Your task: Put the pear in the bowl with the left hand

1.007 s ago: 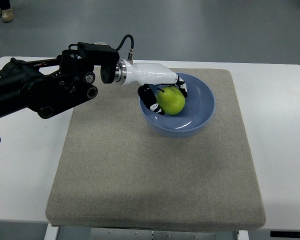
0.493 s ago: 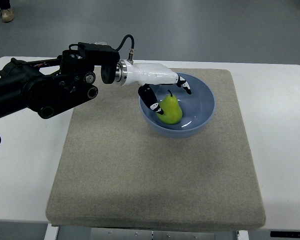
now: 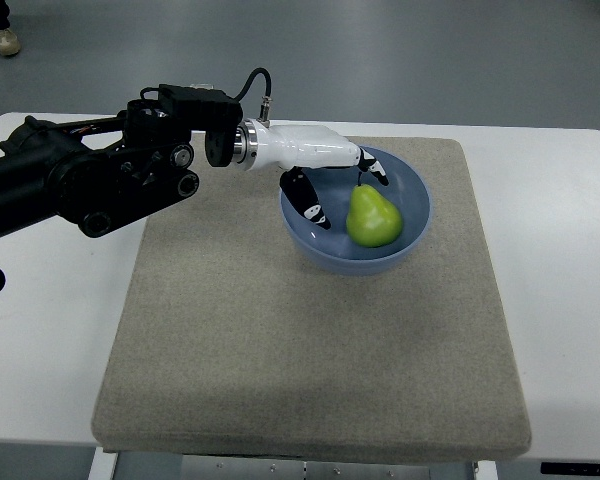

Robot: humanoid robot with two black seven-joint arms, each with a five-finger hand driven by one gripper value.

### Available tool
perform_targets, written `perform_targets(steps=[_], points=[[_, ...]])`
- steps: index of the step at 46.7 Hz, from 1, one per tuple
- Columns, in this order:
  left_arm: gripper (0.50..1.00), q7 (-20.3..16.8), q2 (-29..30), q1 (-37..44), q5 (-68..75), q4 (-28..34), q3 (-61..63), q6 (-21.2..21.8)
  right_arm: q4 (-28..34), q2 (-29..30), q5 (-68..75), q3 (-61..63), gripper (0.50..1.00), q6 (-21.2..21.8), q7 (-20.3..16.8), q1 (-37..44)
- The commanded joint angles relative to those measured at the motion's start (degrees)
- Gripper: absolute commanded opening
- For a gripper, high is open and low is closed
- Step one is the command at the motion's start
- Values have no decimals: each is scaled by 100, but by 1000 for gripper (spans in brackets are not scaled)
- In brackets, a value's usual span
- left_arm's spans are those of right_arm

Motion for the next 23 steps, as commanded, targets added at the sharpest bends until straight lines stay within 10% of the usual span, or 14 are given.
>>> perform_targets(steps=[1,23], points=[[885,9,0,-9,-55,126,-98,167,4,0,0,0,926,-7,1,0],[883,35,88,-97,-1522,1717,-274,739,4,0,0,0,926,2,1,0]])
